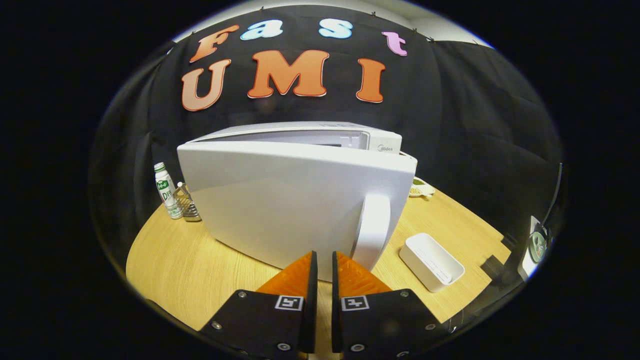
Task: Open the microwave, put the food inside, and close the microwave door.
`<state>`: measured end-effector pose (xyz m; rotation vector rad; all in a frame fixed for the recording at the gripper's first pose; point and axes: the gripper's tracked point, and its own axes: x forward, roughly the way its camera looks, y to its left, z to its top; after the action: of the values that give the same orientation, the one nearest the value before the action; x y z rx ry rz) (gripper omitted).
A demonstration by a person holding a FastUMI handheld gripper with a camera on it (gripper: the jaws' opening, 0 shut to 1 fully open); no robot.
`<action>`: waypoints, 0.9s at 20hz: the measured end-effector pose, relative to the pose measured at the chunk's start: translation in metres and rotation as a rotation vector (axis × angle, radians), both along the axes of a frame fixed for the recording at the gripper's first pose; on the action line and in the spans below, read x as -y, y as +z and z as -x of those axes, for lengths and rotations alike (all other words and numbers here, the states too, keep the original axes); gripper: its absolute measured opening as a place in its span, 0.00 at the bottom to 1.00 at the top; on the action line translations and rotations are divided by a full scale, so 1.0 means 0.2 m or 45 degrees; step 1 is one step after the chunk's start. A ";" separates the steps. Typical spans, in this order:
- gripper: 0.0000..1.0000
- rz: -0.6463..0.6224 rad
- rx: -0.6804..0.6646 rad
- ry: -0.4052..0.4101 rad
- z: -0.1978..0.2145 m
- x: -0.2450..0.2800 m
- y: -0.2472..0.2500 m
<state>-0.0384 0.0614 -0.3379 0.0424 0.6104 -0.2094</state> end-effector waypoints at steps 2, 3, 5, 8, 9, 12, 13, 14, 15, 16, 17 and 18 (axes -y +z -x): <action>0.14 -0.013 0.008 0.042 -0.09 0.03 -0.02; 0.13 -0.002 0.015 0.062 -0.14 0.06 -0.03; 0.13 0.047 0.036 0.093 -0.23 0.12 -0.03; 0.13 0.081 0.069 0.136 -0.38 0.19 -0.01; 0.13 0.081 0.070 0.153 -0.43 0.20 -0.02; 0.13 0.049 0.065 0.229 -0.53 0.17 -0.04; 0.13 0.070 0.072 0.247 -0.56 0.16 -0.04; 0.13 0.101 0.084 0.269 -0.59 0.15 -0.02; 0.13 0.129 0.080 0.271 -0.61 0.16 -0.03; 0.13 0.136 0.079 0.267 -0.61 0.16 -0.03; 0.14 0.135 0.101 0.272 -0.61 0.16 -0.02; 0.14 0.141 0.117 0.276 -0.64 0.17 -0.02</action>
<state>0.0894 0.0269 -0.3421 -0.1200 0.5071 -0.0305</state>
